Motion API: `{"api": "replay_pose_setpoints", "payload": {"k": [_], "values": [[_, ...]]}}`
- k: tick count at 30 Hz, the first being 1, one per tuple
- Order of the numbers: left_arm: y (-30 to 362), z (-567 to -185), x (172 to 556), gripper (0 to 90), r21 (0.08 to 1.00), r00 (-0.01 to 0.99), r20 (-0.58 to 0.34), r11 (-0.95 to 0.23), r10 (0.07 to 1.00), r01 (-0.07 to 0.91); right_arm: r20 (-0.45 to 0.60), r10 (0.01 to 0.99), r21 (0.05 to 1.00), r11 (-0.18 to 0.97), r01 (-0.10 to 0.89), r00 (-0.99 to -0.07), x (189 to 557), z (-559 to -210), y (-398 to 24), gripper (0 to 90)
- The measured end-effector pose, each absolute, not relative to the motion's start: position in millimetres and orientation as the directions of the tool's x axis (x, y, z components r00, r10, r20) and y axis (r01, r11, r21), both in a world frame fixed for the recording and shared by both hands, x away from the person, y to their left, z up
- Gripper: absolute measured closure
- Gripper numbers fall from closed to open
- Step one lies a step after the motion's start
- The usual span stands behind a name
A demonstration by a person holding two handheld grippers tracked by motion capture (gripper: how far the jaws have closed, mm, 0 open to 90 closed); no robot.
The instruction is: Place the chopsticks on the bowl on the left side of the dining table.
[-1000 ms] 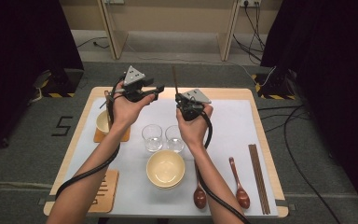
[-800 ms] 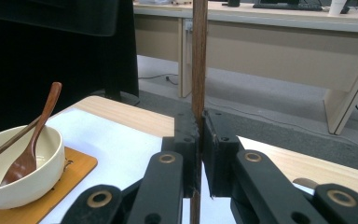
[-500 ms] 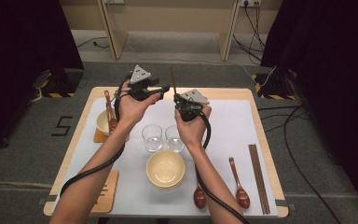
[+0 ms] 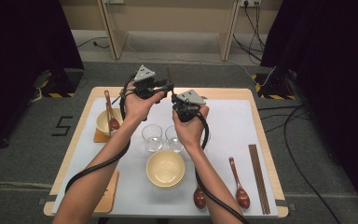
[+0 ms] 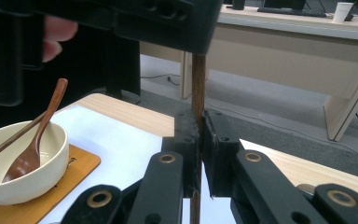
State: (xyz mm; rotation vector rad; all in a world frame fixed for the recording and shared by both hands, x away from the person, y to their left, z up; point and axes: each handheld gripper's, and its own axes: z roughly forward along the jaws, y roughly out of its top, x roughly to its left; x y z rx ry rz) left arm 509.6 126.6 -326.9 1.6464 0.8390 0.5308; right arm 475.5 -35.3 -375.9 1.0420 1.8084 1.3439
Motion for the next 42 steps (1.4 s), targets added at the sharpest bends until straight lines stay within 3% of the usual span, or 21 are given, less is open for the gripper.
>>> {"api": "replay_pose_setpoints", "payload": {"k": [8, 12, 24, 42], "values": [[124.6, -328.6, 511.6, 78.9, 0.968, 0.646, -0.132, -0.042, 0.752, 0.247, -0.042, 0.877, 0.964, 0.162, 0.213, -0.479, 475.4, -375.3, -33.6, 85.1], [123.5, -327.4, 509.6, 83.3, 0.966, 0.656, -0.164, -0.013, 0.736, 0.257, -0.040, 0.876, 0.965, 0.159, 0.210, -0.480, 476.3, -374.3, -34.5, 84.8], [131.9, -317.1, 502.9, 83.3, 0.983, 0.637, -0.100, -0.025, 0.764, 0.184, -0.082, 0.872, 0.962, 0.195, 0.190, -0.482, 463.7, -367.7, -39.1, 67.4], [164.9, -311.7, 489.1, 83.3, 0.991, 0.585, -0.049, -0.032, 0.809, 0.128, -0.071, 0.881, 0.954, 0.196, 0.225, -0.468, 453.5, -375.0, -69.8, 61.4]]}}
